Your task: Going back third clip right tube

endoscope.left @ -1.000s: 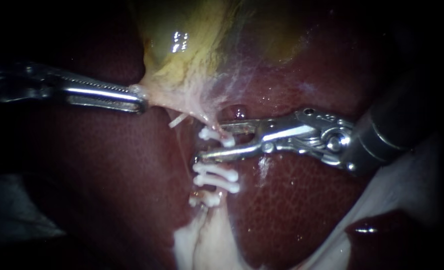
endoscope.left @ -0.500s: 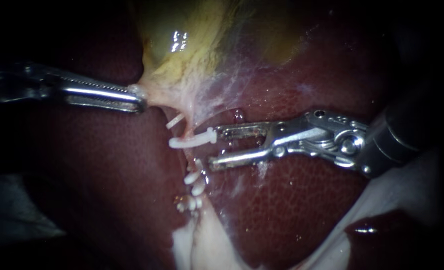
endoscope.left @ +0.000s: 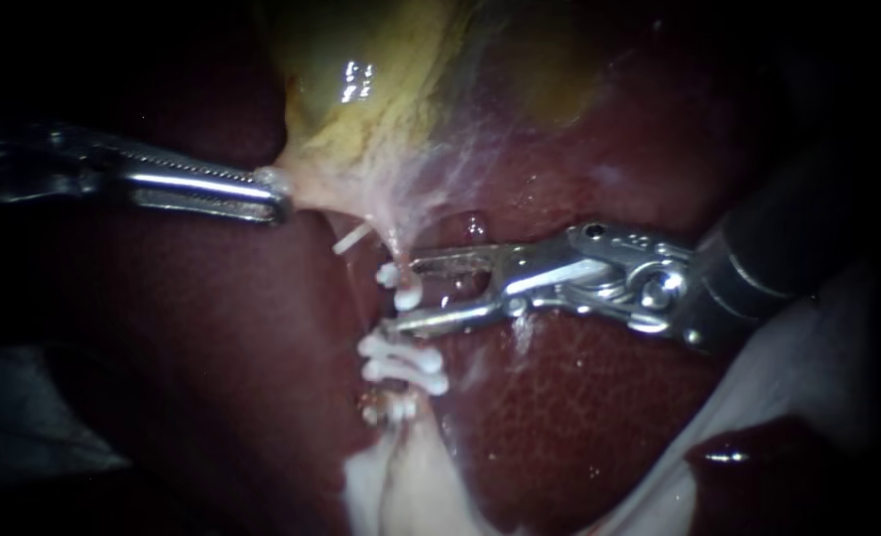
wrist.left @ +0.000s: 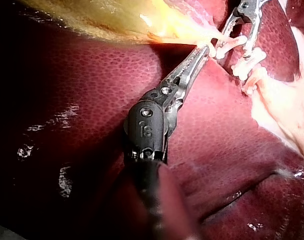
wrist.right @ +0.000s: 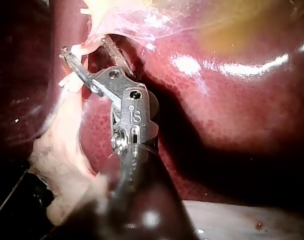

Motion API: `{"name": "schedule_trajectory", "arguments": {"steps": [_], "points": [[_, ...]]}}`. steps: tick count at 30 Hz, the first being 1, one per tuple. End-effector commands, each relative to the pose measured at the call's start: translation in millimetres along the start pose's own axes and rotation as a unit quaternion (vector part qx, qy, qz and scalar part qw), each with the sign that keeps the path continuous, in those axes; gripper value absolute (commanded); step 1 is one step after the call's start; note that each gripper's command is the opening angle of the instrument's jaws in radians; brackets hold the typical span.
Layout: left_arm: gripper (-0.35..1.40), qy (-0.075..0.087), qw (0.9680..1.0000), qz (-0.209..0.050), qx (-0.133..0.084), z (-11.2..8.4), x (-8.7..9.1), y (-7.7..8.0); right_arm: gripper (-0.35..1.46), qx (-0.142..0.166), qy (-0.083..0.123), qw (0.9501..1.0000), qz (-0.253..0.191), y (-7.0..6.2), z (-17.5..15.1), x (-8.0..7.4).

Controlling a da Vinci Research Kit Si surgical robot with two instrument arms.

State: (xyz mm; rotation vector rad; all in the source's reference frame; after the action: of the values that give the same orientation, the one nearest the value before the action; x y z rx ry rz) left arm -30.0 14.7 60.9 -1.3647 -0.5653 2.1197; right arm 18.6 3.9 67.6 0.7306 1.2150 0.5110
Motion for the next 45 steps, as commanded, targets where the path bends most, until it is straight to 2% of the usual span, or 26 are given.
{"name": "schedule_trajectory", "arguments": {"steps": [1,6,13,16,21,27,32,36,39,42,45], "points": [[-0.35,0.0,1.0,0.0,0.001,0.1,0.0,0.0,0.5,0.0,-0.001,1.0,0.0,0.1,0.4,-0.2],[-0.35,0.0,1.0,0.0,0.001,0.1,0.0,0.2,0.5,0.008,-0.004,1.0,-0.004,0.6,1.8,-1.0],[-0.35,0.0,1.0,0.0,0.001,0.1,0.1,0.3,0.5,0.015,-0.006,0.9999,-0.004,0.6,1.6,-1.1],[-0.35,0.0,1.0,0.0,0.001,0.0,0.1,0.3,0.5,0.006,-0.005,0.9996,-0.027,0.5,0.9,-0.9],[-0.35,0.0,1.0,0.0,0.001,0.0,0.1,0.2,0.5,-0.001,-0.015,0.9995,-0.028,1.2,0.2,-0.7],[-0.35,0.0,1.0,0.0,0.001,0.1,0.1,0.2,0.5,-0.006,-0.016,0.9997,0.016,2.8,1.0,-2.8],[-0.35,0.0,1.0,0.0,0.001,0.1,0.1,0.2,0.5,-0.008,-0.014,0.998,0.061,3.6,0.7,-3.0],[-0.35,0.0,1.0,0.0,0.001,0.0,0.1,0.2,0.5,-0.005,-0.014,0.9971,0.075,3.7,0.5,-3.1],[-0.35,0.0,1.0,0.0,0.001,0.0,0.1,0.2,0.5,-0.001,-0.015,0.9971,0.075,3.2,-0.2,-3.2],[-0.35,0.0,1.0,0.0,0.0,-0.2,0.0,0.2,0.5,0.0,-0.021,0.9997,0.014,2.1,-2.2,-2.9],[-0.35,0.0,1.0,0.0,0.0,-0.3,0.0,0.2,0.5,-0.015,-0.033,0.9981,-0.051,0.6,-5.0,-1.8]]}}
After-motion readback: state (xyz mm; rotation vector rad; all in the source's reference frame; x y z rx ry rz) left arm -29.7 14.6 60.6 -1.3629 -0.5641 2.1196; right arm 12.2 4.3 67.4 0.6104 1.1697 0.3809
